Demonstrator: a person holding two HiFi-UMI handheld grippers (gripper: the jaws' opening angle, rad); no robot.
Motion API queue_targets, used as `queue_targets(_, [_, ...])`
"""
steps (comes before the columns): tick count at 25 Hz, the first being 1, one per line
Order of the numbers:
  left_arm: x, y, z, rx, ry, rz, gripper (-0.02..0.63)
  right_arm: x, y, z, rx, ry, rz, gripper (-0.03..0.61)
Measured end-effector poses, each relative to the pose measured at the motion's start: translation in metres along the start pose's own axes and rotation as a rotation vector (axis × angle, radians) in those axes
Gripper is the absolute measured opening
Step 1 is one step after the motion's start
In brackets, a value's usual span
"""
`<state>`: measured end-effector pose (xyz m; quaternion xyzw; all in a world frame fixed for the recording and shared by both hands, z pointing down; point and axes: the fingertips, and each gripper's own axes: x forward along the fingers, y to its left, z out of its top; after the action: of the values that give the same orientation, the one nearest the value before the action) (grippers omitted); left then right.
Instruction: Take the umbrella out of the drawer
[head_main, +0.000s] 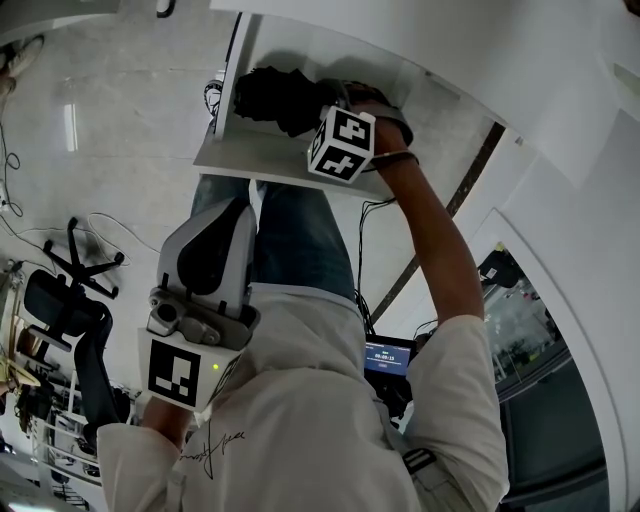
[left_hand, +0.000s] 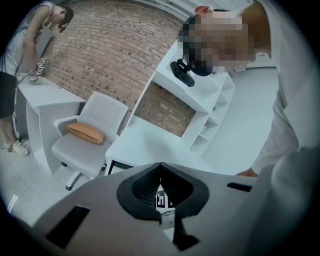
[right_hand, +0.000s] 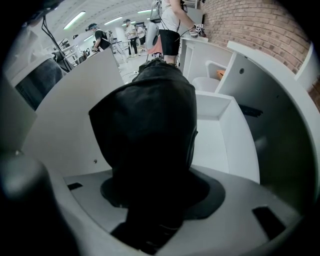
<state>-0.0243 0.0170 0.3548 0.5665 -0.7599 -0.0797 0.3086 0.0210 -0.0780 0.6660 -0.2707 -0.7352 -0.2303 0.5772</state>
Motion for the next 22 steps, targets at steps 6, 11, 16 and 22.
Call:
queue_targets(6, [-0.004, -0.002, 0.016, -0.007, -0.05, -0.002, 0.015, -0.01, -0.002, 0.002, 0.034, -0.021, -0.018, 0.233])
queue_targets(11, [-0.009, -0.002, 0.019, 0.03, -0.053, 0.0, 0.016, -0.021, -0.005, 0.005, 0.049, -0.037, -0.042, 0.233])
queue_targets(16, [-0.01, -0.003, 0.031, 0.023, -0.092, -0.012, 0.015, -0.032, -0.006, 0.007, 0.076, -0.051, -0.053, 0.235])
queue_targets(22, [-0.014, 0.001, 0.038, 0.061, -0.097, -0.001, 0.015, -0.045, -0.011, 0.01, 0.113, -0.072, -0.072, 0.235])
